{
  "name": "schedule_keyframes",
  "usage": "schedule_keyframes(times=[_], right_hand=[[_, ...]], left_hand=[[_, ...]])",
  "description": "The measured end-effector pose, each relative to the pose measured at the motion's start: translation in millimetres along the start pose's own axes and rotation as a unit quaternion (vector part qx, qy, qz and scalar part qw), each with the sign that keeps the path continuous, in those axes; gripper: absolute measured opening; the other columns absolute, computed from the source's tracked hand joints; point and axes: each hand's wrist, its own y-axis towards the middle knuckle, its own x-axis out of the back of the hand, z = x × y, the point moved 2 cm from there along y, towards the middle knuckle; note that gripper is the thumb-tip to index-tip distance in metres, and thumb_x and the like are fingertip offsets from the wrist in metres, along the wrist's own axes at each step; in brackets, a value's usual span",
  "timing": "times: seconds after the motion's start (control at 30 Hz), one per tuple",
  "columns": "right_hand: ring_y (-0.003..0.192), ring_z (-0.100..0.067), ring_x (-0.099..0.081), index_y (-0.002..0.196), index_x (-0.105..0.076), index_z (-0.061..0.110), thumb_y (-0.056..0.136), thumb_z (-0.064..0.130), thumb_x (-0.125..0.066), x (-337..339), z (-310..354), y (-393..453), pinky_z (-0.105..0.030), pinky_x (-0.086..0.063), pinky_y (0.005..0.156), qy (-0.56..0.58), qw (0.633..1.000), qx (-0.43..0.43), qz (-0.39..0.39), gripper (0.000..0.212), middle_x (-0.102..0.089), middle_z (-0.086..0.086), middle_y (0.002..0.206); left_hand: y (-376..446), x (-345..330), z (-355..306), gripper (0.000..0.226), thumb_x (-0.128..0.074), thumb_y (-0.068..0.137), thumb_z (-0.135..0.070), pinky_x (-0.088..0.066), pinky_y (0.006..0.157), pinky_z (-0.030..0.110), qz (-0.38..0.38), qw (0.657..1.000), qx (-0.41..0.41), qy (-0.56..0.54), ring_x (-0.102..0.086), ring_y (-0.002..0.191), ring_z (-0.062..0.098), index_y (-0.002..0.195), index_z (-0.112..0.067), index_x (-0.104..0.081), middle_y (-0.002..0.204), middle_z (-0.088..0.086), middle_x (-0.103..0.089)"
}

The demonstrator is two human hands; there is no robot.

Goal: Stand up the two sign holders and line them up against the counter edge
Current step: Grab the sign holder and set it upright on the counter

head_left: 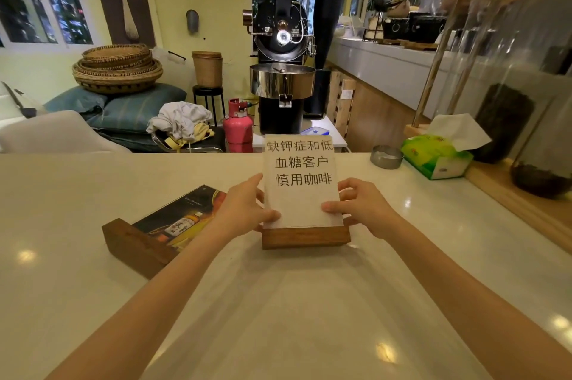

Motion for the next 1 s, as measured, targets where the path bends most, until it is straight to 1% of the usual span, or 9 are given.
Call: schedule_keyframes(times=[0.1,0.2,0.27,0.37,0.57,0.67,0.83,0.9,1.0], right_hand=[[0.067,-0.009,-0.067,0.084,-0.053,0.025,0.065,0.019,-0.079,1,4,-5,-0.019,-0.052,0.045,0.009,0.999,0.047,-0.014,0.033,-0.067,0.002,0.085],[0.072,-0.011,-0.067,0.084,-0.051,0.029,0.066,0.017,-0.078,-1,8,-11,-0.019,-0.053,0.048,0.016,0.996,0.084,-0.021,0.035,-0.067,0.008,0.087],[0.078,-0.012,-0.065,0.085,-0.05,0.033,0.067,0.014,-0.077,-2,9,-15,-0.018,-0.054,0.049,0.011,0.993,0.111,-0.031,0.037,-0.065,0.011,0.09],[0.082,-0.006,-0.062,0.089,-0.049,0.042,0.069,0.011,-0.075,-4,10,-20,-0.015,-0.054,0.052,-0.007,0.987,0.15,-0.047,0.045,-0.061,0.017,0.093],[0.078,-0.001,-0.063,0.09,-0.049,0.047,0.068,0.01,-0.075,-5,5,-23,-0.009,-0.05,0.053,0.001,0.984,0.167,-0.059,0.051,-0.059,0.023,0.092],[0.075,0.004,-0.064,0.09,-0.049,0.046,0.068,0.01,-0.075,-5,4,-24,-0.008,-0.05,0.052,0.004,0.984,0.167,-0.063,0.049,-0.059,0.022,0.092],[0.08,-0.004,-0.059,0.098,-0.049,0.029,0.069,0.017,-0.075,-8,1,-24,-0.009,-0.05,0.054,-0.019,0.986,0.14,-0.085,0.041,-0.057,0.021,0.093],[0.082,-0.003,-0.058,0.097,-0.046,0.024,0.068,0.02,-0.077,-9,1,-28,-0.011,-0.048,0.057,-0.049,0.983,0.128,-0.123,0.042,-0.056,0.018,0.092],[0.069,-0.008,-0.052,0.088,-0.042,0.021,0.066,0.022,-0.078,-11,1,-41,-0.012,-0.042,0.054,-0.084,0.959,0.122,-0.241,0.042,-0.052,0.012,0.078]], left_hand=[[0,2,-4,0.083,-0.074,0.068,-0.009,-0.055,0.049,0.025,-0.025,0.998,-0.049,0.015,-0.061,0.071,0.014,0.135,-0.024,-0.028,0.084,-0.011,-0.047],[0,3,-5,0.084,-0.074,0.067,-0.008,-0.058,0.06,0.034,-0.051,0.995,-0.086,0.028,-0.062,0.072,0.013,0.133,-0.028,-0.027,0.082,-0.01,-0.05],[1,1,-5,0.083,-0.073,0.068,-0.009,-0.052,0.058,0.025,-0.069,0.991,-0.111,0.036,-0.058,0.071,0.008,0.133,-0.028,-0.025,0.08,-0.013,-0.049],[-1,-5,-2,0.079,-0.071,0.07,-0.011,-0.036,0.053,0.011,-0.102,0.982,-0.146,0.057,-0.053,0.068,0.001,0.131,-0.028,-0.025,0.077,-0.02,-0.045],[-1,-13,7,0.076,-0.069,0.073,-0.012,-0.036,0.055,0.01,-0.116,0.977,-0.17,0.048,-0.051,0.074,0.0,0.129,-0.034,-0.023,0.082,-0.023,-0.043],[-2,-14,9,0.074,-0.069,0.073,-0.013,-0.036,0.06,0.01,-0.119,0.976,-0.179,0.041,-0.05,0.076,0.0,0.128,-0.034,-0.025,0.09,-0.016,-0.045],[-5,-17,13,0.069,-0.068,0.074,-0.014,-0.036,0.062,0.01,-0.138,0.972,-0.188,0.034,-0.05,0.078,0.003,0.129,-0.028,-0.029,0.097,-0.012,-0.046],[-6,-16,12,0.067,-0.067,0.075,-0.015,-0.037,0.061,0.01,-0.135,0.973,-0.185,0.04,-0.051,0.08,0.006,0.13,-0.026,-0.03,0.096,-0.009,-0.048],[-8,-9,9,0.062,-0.067,0.076,-0.02,-0.041,0.061,0.011,-0.1,0.982,-0.158,0.036,-0.053,0.078,0.004,0.129,-0.025,-0.034,0.099,-0.007,-0.05]])
